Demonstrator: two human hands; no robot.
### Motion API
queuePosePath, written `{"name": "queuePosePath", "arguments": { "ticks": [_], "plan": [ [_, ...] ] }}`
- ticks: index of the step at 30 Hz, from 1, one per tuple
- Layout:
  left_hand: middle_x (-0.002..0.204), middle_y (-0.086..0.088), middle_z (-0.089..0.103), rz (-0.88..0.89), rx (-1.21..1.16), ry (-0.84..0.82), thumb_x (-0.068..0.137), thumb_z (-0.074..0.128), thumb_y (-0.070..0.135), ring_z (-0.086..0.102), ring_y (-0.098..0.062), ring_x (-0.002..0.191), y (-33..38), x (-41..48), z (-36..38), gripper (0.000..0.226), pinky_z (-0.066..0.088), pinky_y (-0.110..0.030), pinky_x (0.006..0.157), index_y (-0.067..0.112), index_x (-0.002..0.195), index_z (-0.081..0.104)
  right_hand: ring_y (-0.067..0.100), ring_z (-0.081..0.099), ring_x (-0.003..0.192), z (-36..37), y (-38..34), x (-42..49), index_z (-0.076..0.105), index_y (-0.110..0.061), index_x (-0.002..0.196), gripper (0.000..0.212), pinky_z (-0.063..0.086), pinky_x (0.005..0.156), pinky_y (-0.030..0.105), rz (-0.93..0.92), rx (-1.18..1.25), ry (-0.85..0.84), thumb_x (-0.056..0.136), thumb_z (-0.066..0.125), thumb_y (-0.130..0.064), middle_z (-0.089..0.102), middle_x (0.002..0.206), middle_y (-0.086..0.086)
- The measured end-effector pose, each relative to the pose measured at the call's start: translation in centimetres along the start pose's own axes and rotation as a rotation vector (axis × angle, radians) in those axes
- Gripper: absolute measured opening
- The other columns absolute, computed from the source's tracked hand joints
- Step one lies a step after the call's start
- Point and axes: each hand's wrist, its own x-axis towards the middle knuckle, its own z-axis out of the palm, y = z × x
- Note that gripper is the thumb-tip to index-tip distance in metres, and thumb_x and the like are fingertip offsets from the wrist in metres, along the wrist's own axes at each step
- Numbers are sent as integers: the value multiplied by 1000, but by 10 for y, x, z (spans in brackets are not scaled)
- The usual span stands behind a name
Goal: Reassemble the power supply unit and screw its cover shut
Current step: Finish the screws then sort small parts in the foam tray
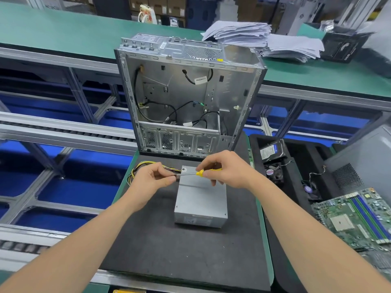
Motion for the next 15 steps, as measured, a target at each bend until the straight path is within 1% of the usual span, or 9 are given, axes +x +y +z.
{"name": "queuePosePath", "arguments": {
  "ticks": [2,5,7,8,9,10,13,14,15],
  "plan": [
    [92,-9,78,-11,-113,30,80,79,-8,74,-18,89,1,-2,1,31,56,-21,81,20,72,72,14,69,66,-1,-1,-3,79,-25,100,11,56,61,48,-8,51,20,94,73,-18,76,76,0],
    [91,-11,77,-25,-182,35,80,76,-12,74,-18,88,1,-4,7,27,56,-21,79,13,75,69,22,73,72,-3,0,-5,80,-22,101,13,56,62,52,-22,76,19,93,73,-14,77,82,0],
    [92,-13,77,-38,-218,35,82,73,-15,75,-19,88,0,-4,11,22,57,-22,80,5,81,64,22,74,73,-4,3,-7,80,-22,102,14,54,59,45,-24,91,22,93,74,-14,77,84,-1],
    [92,-14,77,-45,-238,33,82,72,-15,75,-20,88,1,-3,11,21,57,-23,81,3,82,62,22,74,73,-5,4,-7,81,-22,102,14,53,57,36,-29,94,24,93,74,-13,77,85,-2],
    [93,-15,77,-53,-255,28,82,72,-14,75,-21,89,1,-3,12,20,58,-23,81,2,83,61,21,74,73,-5,5,-8,81,-22,102,15,51,58,26,-37,96,24,92,75,-12,77,85,-3],
    [94,-17,77,-60,-268,18,81,73,-11,75,-21,89,1,-3,12,18,58,-24,81,1,85,61,20,74,74,-6,6,-9,82,-21,102,17,52,61,20,-45,99,23,91,75,-10,77,87,-4],
    [96,-19,76,-82,-259,-41,74,78,1,76,-25,93,1,-3,12,21,60,-28,85,1,87,62,9,74,86,-9,8,-10,84,-26,100,25,55,78,17,-67,84,27,87,78,-4,77,94,-11],
    [94,-18,76,-87,-243,-59,74,79,4,76,-26,94,1,-3,12,21,60,-29,86,2,87,62,7,74,88,-10,8,-10,84,-27,99,26,54,79,15,-68,70,31,86,79,-5,78,94,-14],
    [93,-17,76,-87,-231,-70,74,79,5,76,-28,95,0,-3,12,21,60,-30,86,3,87,62,6,75,87,-10,8,-11,84,-27,99,24,53,77,15,-62,65,35,86,80,-8,78,93,-14]
  ]
}}
